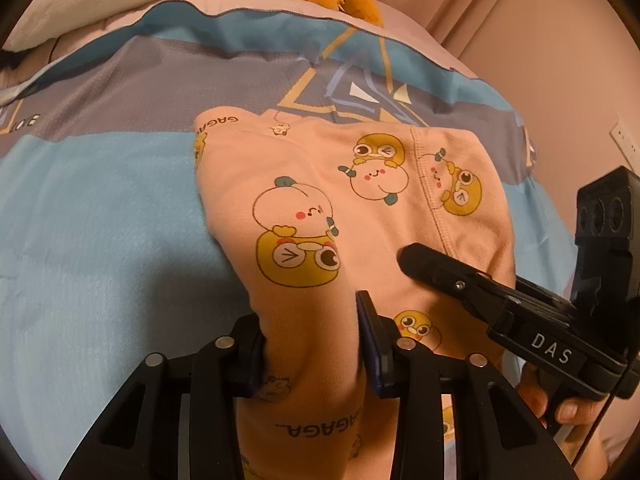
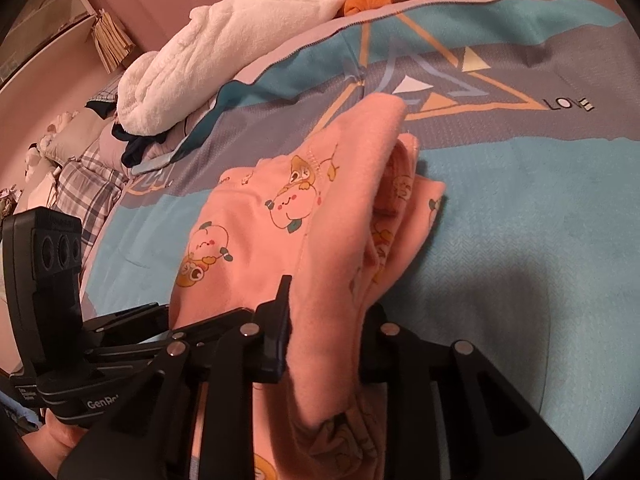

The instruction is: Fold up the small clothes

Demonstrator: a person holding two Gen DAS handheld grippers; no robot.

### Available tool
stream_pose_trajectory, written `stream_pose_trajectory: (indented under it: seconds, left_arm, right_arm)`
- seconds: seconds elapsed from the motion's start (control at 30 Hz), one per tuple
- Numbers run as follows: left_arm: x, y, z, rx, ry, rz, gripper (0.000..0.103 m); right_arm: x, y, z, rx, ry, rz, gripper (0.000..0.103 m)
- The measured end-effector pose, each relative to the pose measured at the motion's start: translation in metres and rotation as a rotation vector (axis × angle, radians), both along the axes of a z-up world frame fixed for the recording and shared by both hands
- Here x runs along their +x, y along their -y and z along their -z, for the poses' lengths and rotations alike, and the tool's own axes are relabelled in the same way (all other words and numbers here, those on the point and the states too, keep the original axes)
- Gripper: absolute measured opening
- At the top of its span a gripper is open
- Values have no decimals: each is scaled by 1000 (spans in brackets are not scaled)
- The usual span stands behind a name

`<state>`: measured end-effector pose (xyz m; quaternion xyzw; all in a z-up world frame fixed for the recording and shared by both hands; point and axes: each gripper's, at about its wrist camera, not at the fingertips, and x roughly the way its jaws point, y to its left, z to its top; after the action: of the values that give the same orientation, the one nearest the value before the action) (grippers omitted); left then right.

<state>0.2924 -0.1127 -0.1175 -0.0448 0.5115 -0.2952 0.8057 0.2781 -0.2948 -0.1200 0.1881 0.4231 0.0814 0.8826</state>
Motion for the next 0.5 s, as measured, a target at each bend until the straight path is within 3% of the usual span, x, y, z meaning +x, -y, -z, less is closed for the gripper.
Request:
stream_pose_trajectory:
  seconds: [0.5]
  left_arm:
    - [-18, -6, -10, 17, 38, 17, 33]
  right_arm:
    - [-34, -21, -25, -32, 40, -17, 24]
